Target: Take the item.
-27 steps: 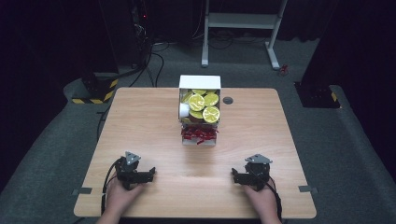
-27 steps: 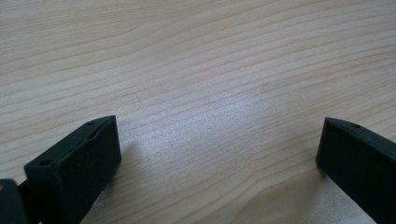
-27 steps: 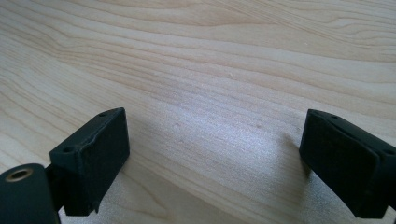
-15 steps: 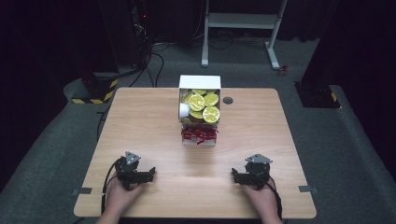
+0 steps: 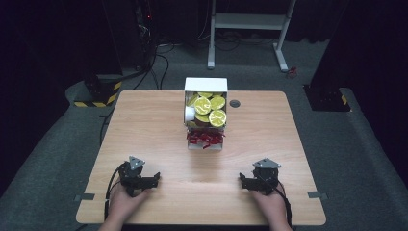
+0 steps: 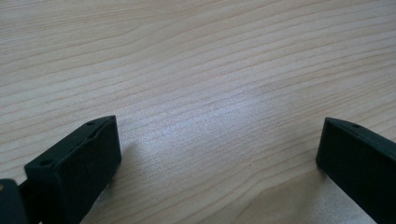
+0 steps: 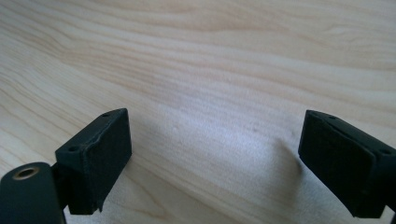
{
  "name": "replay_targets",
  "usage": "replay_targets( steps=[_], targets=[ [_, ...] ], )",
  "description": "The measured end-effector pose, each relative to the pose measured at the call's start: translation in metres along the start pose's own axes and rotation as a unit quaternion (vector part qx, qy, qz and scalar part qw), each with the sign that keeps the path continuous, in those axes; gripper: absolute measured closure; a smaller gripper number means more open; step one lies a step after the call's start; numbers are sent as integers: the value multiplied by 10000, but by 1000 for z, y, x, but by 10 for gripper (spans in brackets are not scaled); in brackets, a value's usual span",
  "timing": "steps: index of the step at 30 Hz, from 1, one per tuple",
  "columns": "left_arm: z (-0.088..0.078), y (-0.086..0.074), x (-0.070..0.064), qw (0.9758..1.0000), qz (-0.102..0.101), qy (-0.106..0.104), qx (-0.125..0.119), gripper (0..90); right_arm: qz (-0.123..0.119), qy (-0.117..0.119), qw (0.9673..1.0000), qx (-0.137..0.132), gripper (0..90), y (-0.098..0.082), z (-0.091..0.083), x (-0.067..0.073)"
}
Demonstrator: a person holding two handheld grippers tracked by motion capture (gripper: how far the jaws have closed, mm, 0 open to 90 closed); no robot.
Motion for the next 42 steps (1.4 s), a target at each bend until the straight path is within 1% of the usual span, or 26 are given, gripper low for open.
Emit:
replay_targets(
  steps=[2, 4, 6, 7, 10, 11, 14, 15, 18, 20, 22, 23, 25, 26, 27, 28, 29, 30, 32, 35, 38, 41, 42],
  targets=[
    [0, 0, 0, 10000, -5, 7, 0, 3, -80, 27, 9999, -123, 99, 5, -1, 0],
    [0, 0, 0, 10000, -5, 8, -2, 3, -82, 43, 9999, -143, 99, 6, -1, 1],
    [0, 0, 0, 10000, -8, 12, -2, 3, -116, 105, 9996, -228, 101, 9, -3, 2],
    [0, 0, 0, 10000, -7, 11, -1, 3, -85, 104, 9994, -326, 101, 11, -5, 3],
    [0, 0, 0, 10000, -8, 11, -1, 3, -125, 108, 9988, -458, 101, 16, -10, 2],
    [0, 0, 0, 10000, -9, 10, -2, 3, -95, 101, 9986, -503, 101, 18, -12, 3],
    [0, 0, 0, 10000, -7, 12, -2, 3, -158, 91, 9986, -505, 99, 19, -13, 3],
    [0, 0, 0, 10000, -7, 11, -2, 3, -255, 155, 9982, -524, 99, 20, -13, 4],
    [0, 0, 0, 10000, -34, 20, -25, 3, -285, 197, 9975, -621, 99, 21, -14, 5],
    [0, 0, 0, 10000, -35, 20, -25, 3, -257, 243, 9972, -656, 99, 24, -15, 5],
    [0, 0, 0, 10000, -35, 21, -25, 3, -281, 213, 9970, -688, 99, 27, -15, 7],
    [0, 0, 0, 10000, -35, 21, -25, 3, -342, 241, 9963, -749, 99, 29, -16, 7],
    [0, 0, 0, 10000, -36, 21, -25, 3, -334, 261, 9961, -771, 99, 30, -16, 8],
    [0, 0, 0, 10000, -34, 21, -25, 3, -303, 269, 9957, -836, 99, 35, -17, 9],
    [0, 0, 0, 10000, -35, 21, -25, 3, -253, 277, 9955, -867, 99, 36, -17, 9],
    [0, 0, 0, 10000, -35, 21, -25, 3, -253, 277, 9955, -867, 99, 36, -17, 9],
    [0, 0, 0, 10000, -34, 20, -24, 3, -228, 300, 9948, -944, 100, 40, -17, 10],
    [0, 0, 0, 10000, -31, 19, -21, 3, -263, 316, 9945, -964, 100, 41, -17, 10],
    [0, 0, 0, 10000, -7, 12, -2, 3, -213, 318, 9947, -949, 100, 45, -17, 11],
    [0, 0, 0, 10000, -9, 11, -2, 3, -239, 314, 9937, -1046, 100, 53, -18, 11],
    [0, 0, 0, 10000, -8, 9, -1, 3, -209, 354, 9933, -1081, 99, 61, -19, 13],
    [0, 0, 0, 10000, -7, 11, 4, 3, -286, 426, 9914, -1201, 100, 66, -19, 16],
    [0, 0, 0, 10000, -9, 11, -2, 3, -255, 456, 9913, -1205, 100, 67, -19, 18]
  ],
)
Point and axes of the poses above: each handheld gripper's, and its own axes: z roughly forward along the jaws, y roughly out of its top, x roughly to its left, the point moved 5 cm from there along z, roughly forward along the jaws, and after that the axes turned 14 degrees about -x, right-handed, at the moved point
